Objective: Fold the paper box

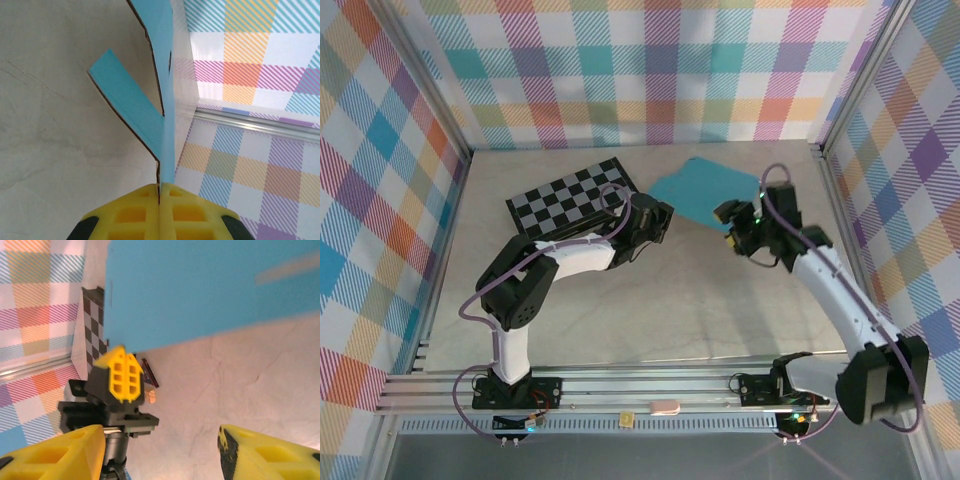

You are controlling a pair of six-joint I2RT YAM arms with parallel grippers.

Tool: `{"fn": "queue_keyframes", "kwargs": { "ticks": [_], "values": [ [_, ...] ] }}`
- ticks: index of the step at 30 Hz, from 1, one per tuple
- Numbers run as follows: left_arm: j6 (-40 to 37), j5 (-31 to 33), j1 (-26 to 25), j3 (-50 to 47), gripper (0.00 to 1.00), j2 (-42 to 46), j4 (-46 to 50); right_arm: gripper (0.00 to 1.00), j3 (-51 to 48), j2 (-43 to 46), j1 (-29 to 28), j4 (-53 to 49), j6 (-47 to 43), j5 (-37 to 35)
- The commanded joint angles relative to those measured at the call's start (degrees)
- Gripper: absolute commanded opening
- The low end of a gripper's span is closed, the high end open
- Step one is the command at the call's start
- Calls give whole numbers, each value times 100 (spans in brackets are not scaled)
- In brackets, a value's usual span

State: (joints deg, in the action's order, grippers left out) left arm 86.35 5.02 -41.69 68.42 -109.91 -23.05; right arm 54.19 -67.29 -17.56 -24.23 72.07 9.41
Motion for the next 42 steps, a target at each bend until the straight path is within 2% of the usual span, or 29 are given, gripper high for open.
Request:
{"fn": "queue_keyframes", "kwargs": {
  "ticks": [1,7,11,16,19,22,26,28,29,32,33,34,36,39,42],
  "values": [
    [366,230,-107,137,0,158,-145,63,-481,37,-300,1224,1464,-1080],
    [539,236,-151,71,0,249,-240,62,-554,-711,-320,2320,2014,-709],
    [577,210,-163,57,0,316,-235,57,-491,-1095,-347,2706,2069,-986],
    [581,176,-162,61,0,383,-210,50,-234,-1577,-353,2741,2176,-784],
    [580,110,-163,92,0,374,-198,46,-189,-1669,-380,2792,2175,-923],
    [582,93,-171,86,0,386,-182,35,-137,-1715,-383,2815,2171,-1080],
    [563,30,-172,99,0,435,-152,3,45,-1744,-359,2652,2123,-1184],
    [415,-111,-154,165,0,468,-157,0,343,-1710,-322,2172,2028,-1244],
    [296,-202,-129,232,10,532,-44,0,555,-1692,-282,1832,1944,-1270],
    [-255,-424,-3,449,56,863,654,0,1023,-1666,-69,1403,1595,-1109],
    [-508,-476,58,526,66,1022,960,0,1153,-1657,21,1296,1568,-1002],
    [-747,-512,104,585,73,1170,1239,0,1266,-1649,90,1194,1540,-911],
    [-1349,-587,255,717,76,1499,1935,0,1655,-1638,236,764,1393,-734],
    [-2440,-499,408,839,75,1961,2853,0,2399,-1709,437,-3,1121,-392],
    [-3815,-491,551,990,65,2318,3655,0,3384,-1942,652,-1070,867,117]
  ]
}}
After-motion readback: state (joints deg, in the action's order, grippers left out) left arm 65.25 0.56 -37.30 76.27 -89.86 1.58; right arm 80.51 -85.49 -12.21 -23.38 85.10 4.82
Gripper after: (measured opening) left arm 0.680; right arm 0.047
